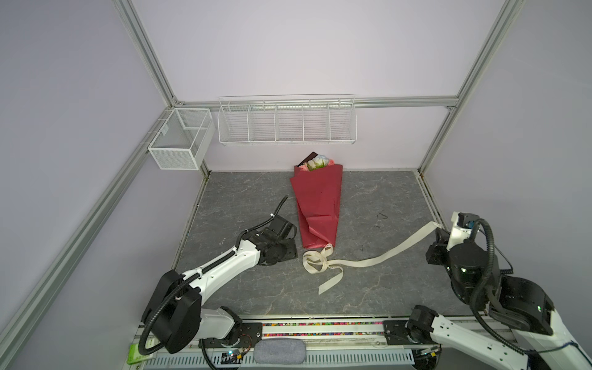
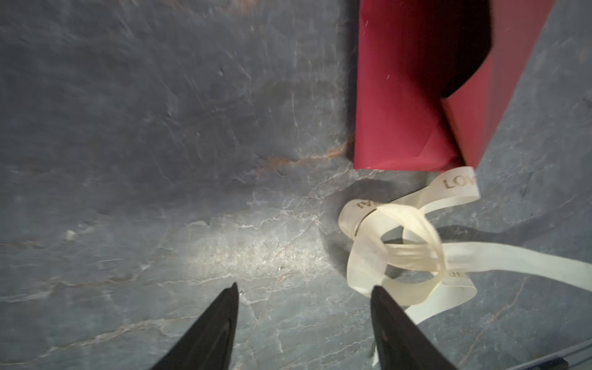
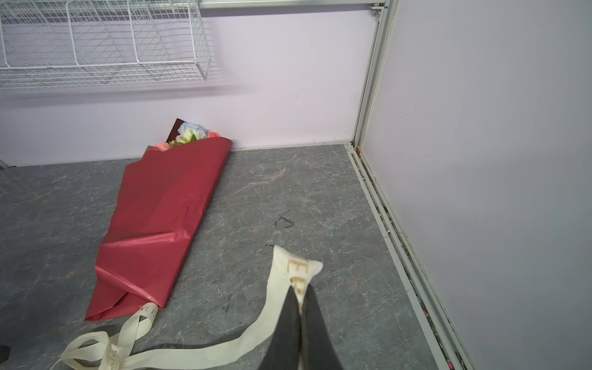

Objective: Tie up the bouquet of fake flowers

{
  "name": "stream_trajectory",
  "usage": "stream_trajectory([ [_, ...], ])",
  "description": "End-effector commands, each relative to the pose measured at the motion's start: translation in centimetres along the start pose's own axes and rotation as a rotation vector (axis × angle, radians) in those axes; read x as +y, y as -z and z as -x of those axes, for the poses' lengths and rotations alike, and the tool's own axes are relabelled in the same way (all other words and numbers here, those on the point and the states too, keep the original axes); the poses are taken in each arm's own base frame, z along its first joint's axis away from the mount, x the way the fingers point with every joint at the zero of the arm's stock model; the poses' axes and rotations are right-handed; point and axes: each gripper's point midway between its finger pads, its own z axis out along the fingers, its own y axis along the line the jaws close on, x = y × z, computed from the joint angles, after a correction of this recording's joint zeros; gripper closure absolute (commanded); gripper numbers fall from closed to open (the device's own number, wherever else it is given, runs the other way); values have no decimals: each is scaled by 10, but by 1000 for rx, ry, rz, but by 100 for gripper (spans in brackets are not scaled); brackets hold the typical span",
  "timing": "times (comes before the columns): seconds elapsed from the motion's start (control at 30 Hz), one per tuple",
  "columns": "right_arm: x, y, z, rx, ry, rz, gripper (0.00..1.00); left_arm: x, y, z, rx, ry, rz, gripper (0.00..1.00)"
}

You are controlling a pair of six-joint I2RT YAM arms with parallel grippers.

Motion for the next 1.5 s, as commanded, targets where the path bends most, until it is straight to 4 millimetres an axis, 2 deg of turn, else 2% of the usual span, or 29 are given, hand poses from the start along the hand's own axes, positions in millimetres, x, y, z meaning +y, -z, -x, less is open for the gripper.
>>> stream_trajectory([
  [0.0,2,-7,-10,28,53,-40,94,-21,-11,-15,72,0,-120,37],
  [0.2,14,-14,-16,47,61,-22,94,-47,-22,-22,114,37,-275,36],
  [0.43,20,-15,-14,45,35,-1,94,-49,-48,-37,191,-30,-171,40],
  [0.53,21,-15,-14,45,33,3,94,-48,-57,-37,202,-34,-141,56],
  [0.6,21,-15,-13,44,37,-3,94,-50,-51,-31,176,-41,-135,74],
  [0.63,20,-16,-14,45,44,-9,94,-49,-46,-26,151,-42,-128,78],
  [0.7,17,-17,-15,47,62,-34,94,-43,-29,-14,80,-46,-90,87],
  [0.77,10,-16,-14,43,65,-72,94,-29,-2,2,-4,-30,-21,96],
  [0.9,-11,-12,-9,15,56,-158,94,20,62,36,-153,34,131,100],
  [1.0,-36,-1,0,-26,26,-250,94,59,126,59,-290,110,161,100],
  [1.13,-58,11,9,-79,-10,-294,94,96,213,77,-526,210,163,100],
  [1.2,-62,14,12,-99,-23,-290,94,106,252,83,-618,249,174,100],
  [1.27,-66,16,12,-113,-36,-291,94,110,279,88,-675,261,206,100],
  [1.33,-68,17,13,-122,-39,-299,94,111,293,93,-694,277,235,100],
  [1.37,-70,18,14,-126,-35,-308,94,110,293,96,-688,283,235,100],
  [1.43,-70,18,15,-126,-24,-318,94,105,277,100,-641,274,204,100],
  [1.47,-70,18,15,-124,-19,-320,94,102,262,100,-603,271,182,100],
])
